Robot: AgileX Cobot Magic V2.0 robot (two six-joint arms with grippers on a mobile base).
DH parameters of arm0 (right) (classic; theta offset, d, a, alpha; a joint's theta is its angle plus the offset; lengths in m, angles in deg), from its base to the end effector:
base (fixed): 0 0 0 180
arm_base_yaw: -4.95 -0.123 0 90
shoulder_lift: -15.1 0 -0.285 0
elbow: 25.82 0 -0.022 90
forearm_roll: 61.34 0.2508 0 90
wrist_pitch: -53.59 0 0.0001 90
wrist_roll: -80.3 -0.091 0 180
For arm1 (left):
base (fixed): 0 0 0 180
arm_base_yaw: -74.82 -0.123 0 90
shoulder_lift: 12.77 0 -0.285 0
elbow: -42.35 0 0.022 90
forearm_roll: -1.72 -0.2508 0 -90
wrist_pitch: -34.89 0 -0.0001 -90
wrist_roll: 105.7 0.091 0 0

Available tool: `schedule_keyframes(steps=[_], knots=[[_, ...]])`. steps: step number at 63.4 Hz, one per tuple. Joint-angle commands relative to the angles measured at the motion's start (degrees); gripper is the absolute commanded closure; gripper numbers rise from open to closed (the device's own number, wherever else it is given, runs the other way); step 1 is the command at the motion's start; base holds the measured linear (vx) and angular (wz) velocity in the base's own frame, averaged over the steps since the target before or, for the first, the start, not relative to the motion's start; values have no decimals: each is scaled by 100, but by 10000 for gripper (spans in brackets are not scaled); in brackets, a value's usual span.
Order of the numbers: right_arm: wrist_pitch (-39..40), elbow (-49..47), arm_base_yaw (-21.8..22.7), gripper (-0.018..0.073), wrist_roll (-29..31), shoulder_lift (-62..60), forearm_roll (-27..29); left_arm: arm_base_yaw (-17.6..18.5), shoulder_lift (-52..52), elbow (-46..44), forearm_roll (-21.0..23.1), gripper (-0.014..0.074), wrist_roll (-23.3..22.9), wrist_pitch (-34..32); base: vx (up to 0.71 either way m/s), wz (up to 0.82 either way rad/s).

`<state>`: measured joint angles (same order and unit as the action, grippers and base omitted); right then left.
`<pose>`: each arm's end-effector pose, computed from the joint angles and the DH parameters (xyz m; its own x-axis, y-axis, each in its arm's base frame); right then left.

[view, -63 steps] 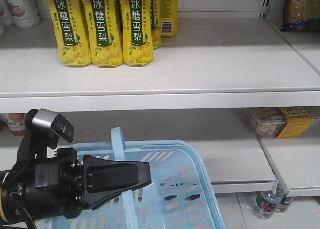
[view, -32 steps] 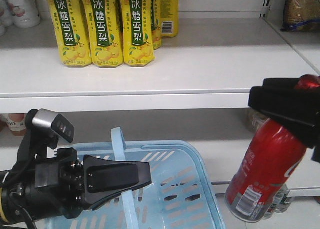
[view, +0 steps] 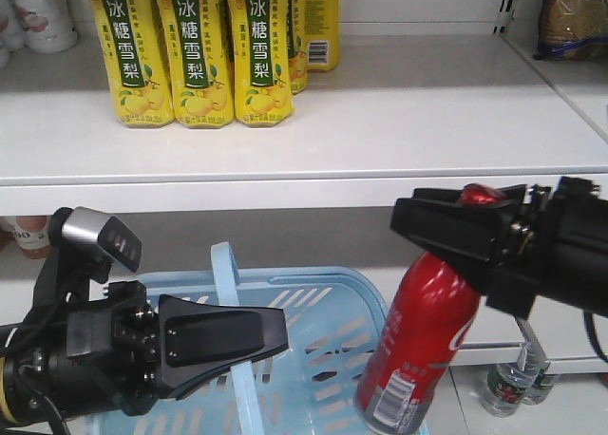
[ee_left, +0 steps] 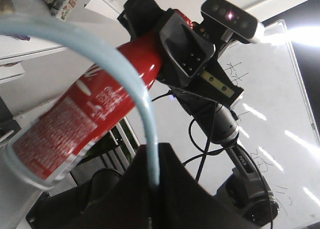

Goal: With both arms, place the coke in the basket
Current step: 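Lift the bottle off the shelf and move it over the basket, then lower the bottle into the basket and open the right gripper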

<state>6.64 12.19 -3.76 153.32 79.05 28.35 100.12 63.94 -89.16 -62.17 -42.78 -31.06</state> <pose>0.1732 0.0939 0.3354 -0.4319 0.1303 -0.8925 -0.7159 0.5524 0.4271 0.1522 -0.1544 0.2822 -0.9199 -0.1829 -0.3470 0.3580 -0.0305 -0.9332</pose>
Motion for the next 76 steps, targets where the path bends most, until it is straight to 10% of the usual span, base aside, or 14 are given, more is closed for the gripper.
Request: schedule_keyframes(steps=[1,22,49,76], knots=[[645,-176,-630,564,252,89,555,36,-140,-112,425,604,-6,-1298,0,0],[2097,-161,-2016,564,694,911,944,36,-140,-112,425,604,-6,-1298,0,0],[2368,-161,-2174,543,815,1654,939,36,-140,-112,425,604,-6,-1298,0,0],[2373,-161,-2174,177,836,1798,944,36,-140,-112,425,604,-6,-1298,0,0]])
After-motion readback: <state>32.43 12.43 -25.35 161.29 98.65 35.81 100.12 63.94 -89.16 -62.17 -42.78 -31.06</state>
